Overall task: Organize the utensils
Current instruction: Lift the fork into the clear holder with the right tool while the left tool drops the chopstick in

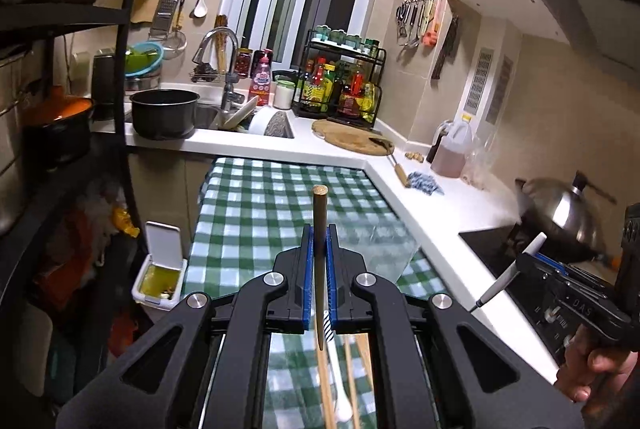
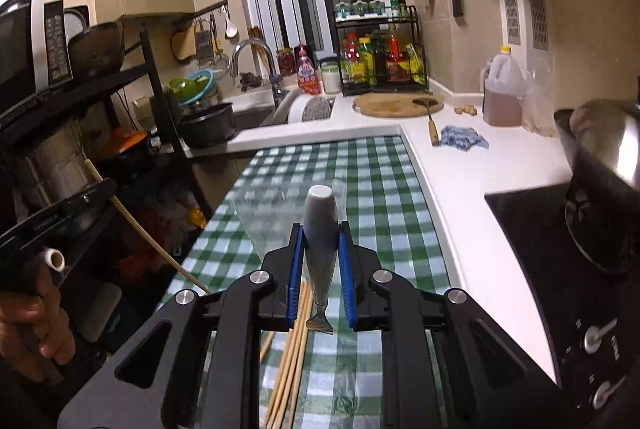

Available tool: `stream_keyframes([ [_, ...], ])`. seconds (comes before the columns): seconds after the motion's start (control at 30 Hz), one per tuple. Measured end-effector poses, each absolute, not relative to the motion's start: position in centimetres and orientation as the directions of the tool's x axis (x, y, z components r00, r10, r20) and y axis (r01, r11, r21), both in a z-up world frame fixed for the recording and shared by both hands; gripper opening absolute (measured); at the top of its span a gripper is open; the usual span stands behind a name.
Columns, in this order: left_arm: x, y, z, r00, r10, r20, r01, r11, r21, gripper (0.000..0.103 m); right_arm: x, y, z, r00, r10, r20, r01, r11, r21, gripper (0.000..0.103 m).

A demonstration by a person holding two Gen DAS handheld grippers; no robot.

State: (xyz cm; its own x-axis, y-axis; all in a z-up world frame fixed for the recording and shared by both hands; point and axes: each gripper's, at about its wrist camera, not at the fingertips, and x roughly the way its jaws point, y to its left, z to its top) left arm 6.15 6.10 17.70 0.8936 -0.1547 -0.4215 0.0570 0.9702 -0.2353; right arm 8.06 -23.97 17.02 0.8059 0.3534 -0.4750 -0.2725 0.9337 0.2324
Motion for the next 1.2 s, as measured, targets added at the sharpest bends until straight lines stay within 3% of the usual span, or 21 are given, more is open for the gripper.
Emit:
stream_keyframes([
  [0.3, 9.3, 7.4, 24.8, 0.928, -0.202, -0.313, 0.107, 0.949, -0.295, 0.006, 13.4, -22.9, 24.8, 0.844, 0.39, -0.368, -0.321, 0.917, 0.236, 0.018],
  [0.5, 12.3, 7.1, 25.4, 0.944, -0.194, -0.267, 0.113, 0.95, -0.291, 0.006, 17.8, -21.0, 24.3, 0.835, 0.408, -0.369, -0.342, 0.91, 0.235, 0.018],
  [0.83, 18.3, 5.2, 18.0, 0.874, -0.235, -0.424, 0.116, 0.951, -0.287, 0.006, 22.3, -19.6, 17.4, 0.785, 0.399, -0.474, -0.315, 0.916, 0.25, 0.018],
  [1.1, 19.7, 3.4, 14.3, 0.838, -0.267, -0.477, 0.151, 0.951, -0.268, 0.006, 23.1, -18.8, 13.8, 0.743, 0.385, -0.547, -0.314, 0.923, 0.223, 0.02],
  [1.13, 19.7, 3.3, 14.0, 0.834, -0.271, -0.48, 0.152, 0.95, -0.271, 0.008, 23.1, -18.8, 13.6, 0.746, 0.368, -0.554, -0.302, 0.93, 0.21, 0.024],
  [1.2, 19.3, 3.1, 13.9, 0.837, -0.261, -0.48, 0.144, 0.953, -0.267, 0.029, 23.0, -18.9, 13.5, 0.755, 0.337, -0.563, -0.278, 0.942, 0.189, 0.037],
])
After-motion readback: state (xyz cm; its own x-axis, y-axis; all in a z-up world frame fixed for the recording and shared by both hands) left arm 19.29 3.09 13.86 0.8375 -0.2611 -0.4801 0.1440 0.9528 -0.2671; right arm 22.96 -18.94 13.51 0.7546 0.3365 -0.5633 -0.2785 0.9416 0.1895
